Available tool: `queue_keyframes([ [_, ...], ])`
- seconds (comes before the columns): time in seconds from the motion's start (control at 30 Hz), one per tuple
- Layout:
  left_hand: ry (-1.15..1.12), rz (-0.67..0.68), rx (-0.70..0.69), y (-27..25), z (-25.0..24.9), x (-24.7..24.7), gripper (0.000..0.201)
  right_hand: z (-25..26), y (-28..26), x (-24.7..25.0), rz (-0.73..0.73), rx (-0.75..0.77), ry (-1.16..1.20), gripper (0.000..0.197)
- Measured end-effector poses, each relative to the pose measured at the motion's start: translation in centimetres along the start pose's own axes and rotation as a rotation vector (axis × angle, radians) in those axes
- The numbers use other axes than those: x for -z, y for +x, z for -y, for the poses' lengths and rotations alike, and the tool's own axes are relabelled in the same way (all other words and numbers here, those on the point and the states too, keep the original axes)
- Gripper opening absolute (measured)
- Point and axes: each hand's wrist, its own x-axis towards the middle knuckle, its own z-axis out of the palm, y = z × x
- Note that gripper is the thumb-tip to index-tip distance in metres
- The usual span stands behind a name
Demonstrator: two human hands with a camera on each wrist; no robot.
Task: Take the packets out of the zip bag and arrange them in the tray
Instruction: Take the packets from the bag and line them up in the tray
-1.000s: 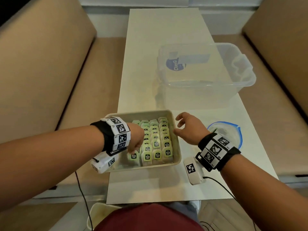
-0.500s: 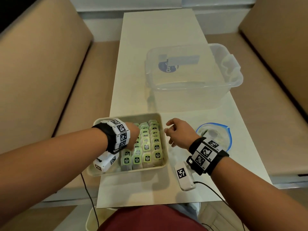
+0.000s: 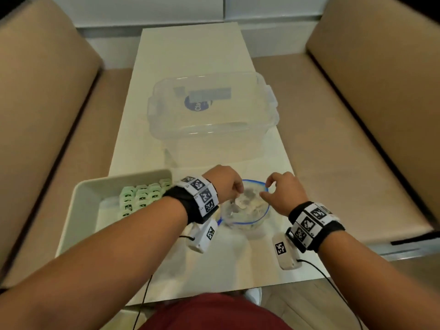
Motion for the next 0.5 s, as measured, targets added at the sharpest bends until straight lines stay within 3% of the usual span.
queue_keyframes([
  [0.1, 0.096, 0.015, 0.13, 2.3, -0.9, -3.3, 0.024, -1.4, 0.4, -0.7, 0.073, 0.012, 0.01, 0.043],
  [0.27, 0.216, -0.066, 0.249, 3.1, -1.4, -5.8, 0.016, -2.1, 1.4, -2.5, 0.179, 0.1, 0.036, 0.053],
  [0.5, 0.106, -0.093, 0.266, 2.7, -1.1, -7.0, 0.039, -2.9, 2.8, -2.6, 0.206, 0.152, 0.091, 0.04],
])
